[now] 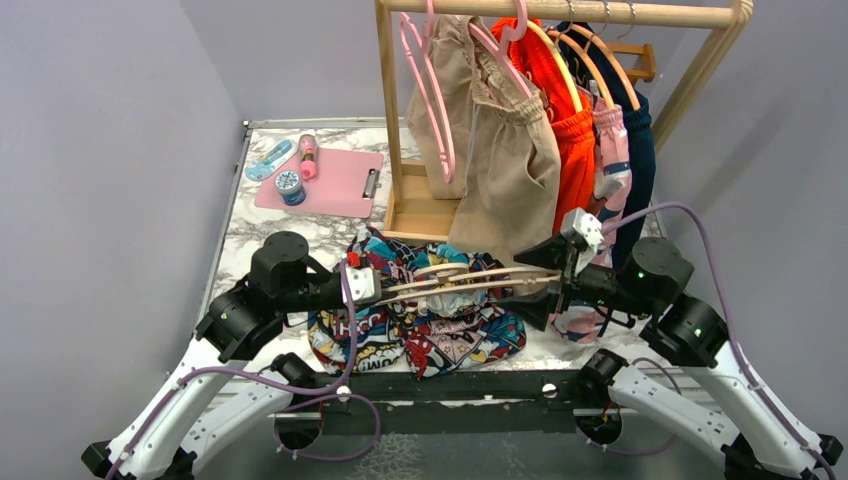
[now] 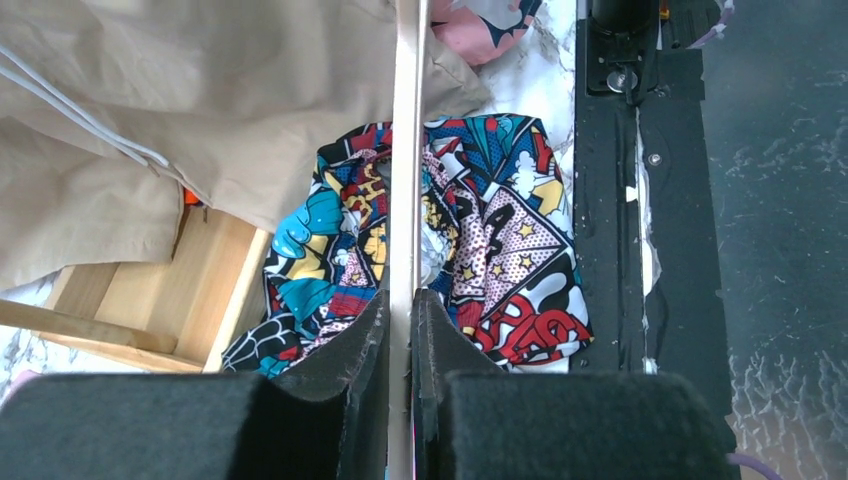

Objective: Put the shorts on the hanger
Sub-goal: Hang the shorts on the hanger.

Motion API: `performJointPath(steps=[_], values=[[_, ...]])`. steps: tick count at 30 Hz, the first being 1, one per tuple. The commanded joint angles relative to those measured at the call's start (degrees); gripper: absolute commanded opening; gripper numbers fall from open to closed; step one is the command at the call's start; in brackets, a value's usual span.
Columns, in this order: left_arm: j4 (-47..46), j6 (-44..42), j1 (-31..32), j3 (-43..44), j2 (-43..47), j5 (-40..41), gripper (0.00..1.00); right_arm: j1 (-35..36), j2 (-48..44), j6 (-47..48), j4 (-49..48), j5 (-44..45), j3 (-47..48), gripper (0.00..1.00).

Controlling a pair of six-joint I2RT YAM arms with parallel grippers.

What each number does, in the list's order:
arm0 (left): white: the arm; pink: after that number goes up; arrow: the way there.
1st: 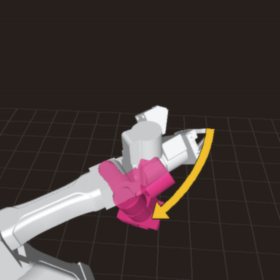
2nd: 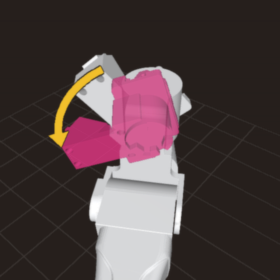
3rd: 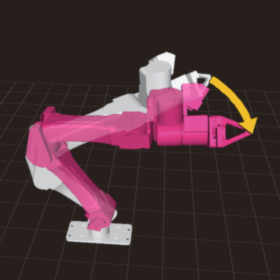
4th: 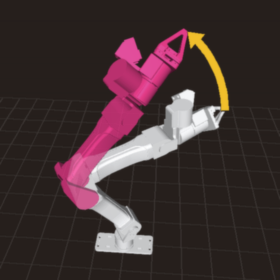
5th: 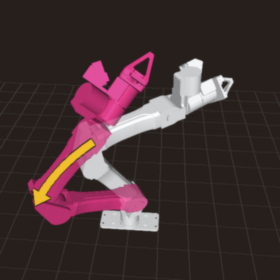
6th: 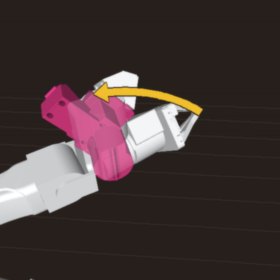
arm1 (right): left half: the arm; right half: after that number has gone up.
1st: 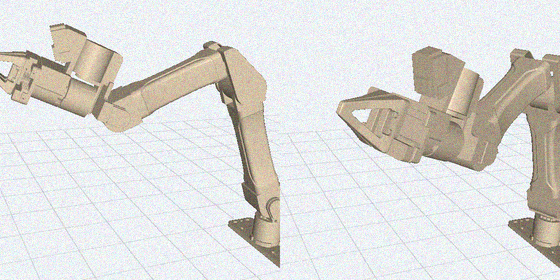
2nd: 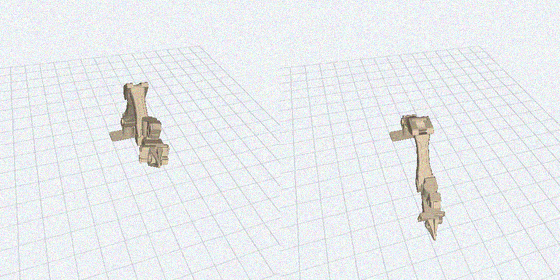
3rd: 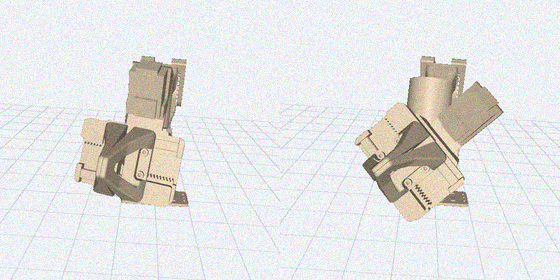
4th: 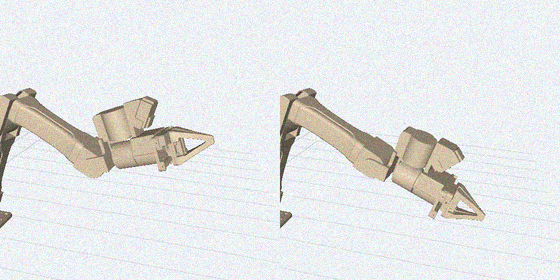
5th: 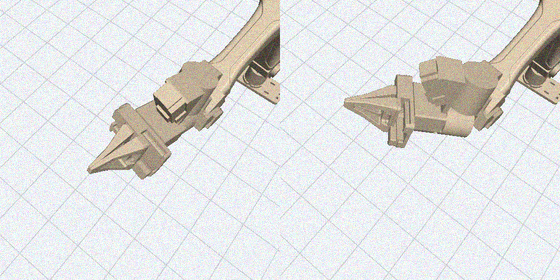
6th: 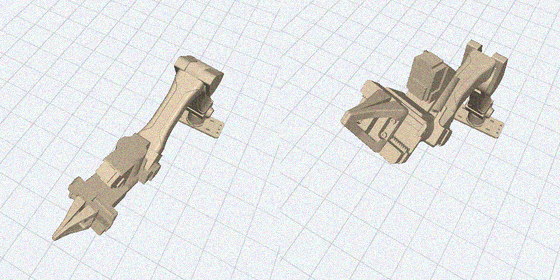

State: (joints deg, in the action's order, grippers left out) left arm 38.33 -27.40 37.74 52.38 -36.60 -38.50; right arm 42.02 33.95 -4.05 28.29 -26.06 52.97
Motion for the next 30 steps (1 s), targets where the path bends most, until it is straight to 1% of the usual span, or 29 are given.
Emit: performJointPath(steps=[1, 4, 7, 10, 15, 19, 24, 30], values=[[-2.34, 1.6, -0.12, 0.09, 0.75, -1.73, 0.0, 0.17, -1.97, -1.56, 1.96, -0.51, 3.34, 1.0], [-2.3, 2.2, -0.12, 0.3, 0.86, -1.97, 0.0, 0.17, -3.31, 0.18, 3.76, -2.45, 3.13, 1.0], [-2.34, 2.75, -0.12, 0.74, 0.86, -2.29, 0.0, 0.17, -3.82, 2.72, 6.4, -6.53, 3.05, 1.0], [-2.4, 3.98, -0.07, 0.96, 0.71, -3.65, 0.0, 0.16, -4.44, 4.31, 5.79, -9.91, 3.27, 1.0], [-2.44, 6.35, -0.12, 0.68, 1.04, -6.6, 0.0, 0.16, -2.54, 9.37, 4.79, -8.13, 4.89, 0.98], [-2.65, 8.21, -0.05, -0.23, 1.93, -8.18, 0.0, 0.16, -0.12, 12.89, 1.02, -9.27, 4.74, 0.91], [-2.68, 9.4, -0.03, -0.62, 3.29, -9.38, 0.0, 0.17, 5.28, 16.67, -2.5, -15.23, 5.74, 0.82], [-2.82, 10.53, 1.15, 0.1, 2.38, -10.01, 0.0, 0.17, 9.87, 16.75, -7.66, -19.47, 5.61, 0.79]])
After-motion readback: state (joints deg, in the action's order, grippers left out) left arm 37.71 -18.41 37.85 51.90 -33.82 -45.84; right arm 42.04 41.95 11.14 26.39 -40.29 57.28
